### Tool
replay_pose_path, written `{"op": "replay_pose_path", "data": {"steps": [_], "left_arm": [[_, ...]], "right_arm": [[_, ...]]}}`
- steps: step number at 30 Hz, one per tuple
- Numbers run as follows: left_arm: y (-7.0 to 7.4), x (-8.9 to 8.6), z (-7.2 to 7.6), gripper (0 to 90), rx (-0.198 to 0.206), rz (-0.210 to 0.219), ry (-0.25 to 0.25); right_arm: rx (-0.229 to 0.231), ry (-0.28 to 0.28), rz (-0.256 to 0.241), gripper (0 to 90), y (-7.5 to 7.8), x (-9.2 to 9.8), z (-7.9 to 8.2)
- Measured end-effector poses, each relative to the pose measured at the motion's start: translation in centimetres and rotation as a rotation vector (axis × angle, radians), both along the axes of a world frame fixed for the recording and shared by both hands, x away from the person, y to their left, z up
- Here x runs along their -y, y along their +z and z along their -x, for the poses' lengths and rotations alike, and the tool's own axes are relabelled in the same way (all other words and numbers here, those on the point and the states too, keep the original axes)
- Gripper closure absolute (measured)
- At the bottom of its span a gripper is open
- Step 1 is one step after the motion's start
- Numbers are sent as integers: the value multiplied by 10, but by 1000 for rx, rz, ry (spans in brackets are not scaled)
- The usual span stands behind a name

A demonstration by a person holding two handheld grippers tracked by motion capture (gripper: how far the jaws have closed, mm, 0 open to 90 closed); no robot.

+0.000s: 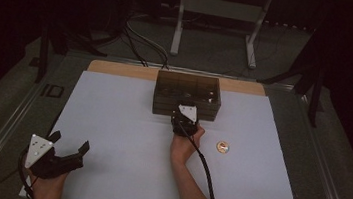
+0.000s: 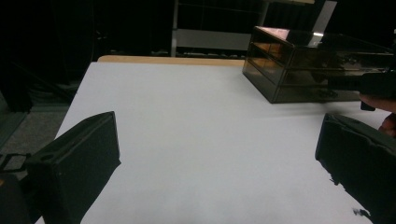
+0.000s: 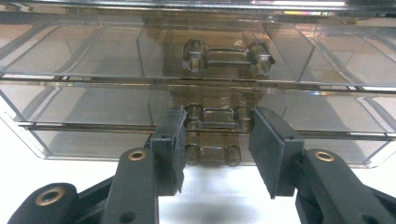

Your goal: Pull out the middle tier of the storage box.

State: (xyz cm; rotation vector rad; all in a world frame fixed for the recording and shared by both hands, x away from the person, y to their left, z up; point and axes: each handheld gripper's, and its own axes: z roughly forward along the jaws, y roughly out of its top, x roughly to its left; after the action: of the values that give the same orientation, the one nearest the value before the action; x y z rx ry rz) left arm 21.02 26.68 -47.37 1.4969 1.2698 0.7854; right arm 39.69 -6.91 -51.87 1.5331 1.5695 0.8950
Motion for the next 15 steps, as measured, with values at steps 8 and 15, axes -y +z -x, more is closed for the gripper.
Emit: {"op": "replay_pose_path", "data": {"steps": [8,15], "left_arm": [[0,0,0,11,1,2,2],[0,1,0,12,1,-2,-1]], "right_arm": [[-8,-1,-10,560,1,1,0],[-22,-9,-20,560,3,0,8]]}}
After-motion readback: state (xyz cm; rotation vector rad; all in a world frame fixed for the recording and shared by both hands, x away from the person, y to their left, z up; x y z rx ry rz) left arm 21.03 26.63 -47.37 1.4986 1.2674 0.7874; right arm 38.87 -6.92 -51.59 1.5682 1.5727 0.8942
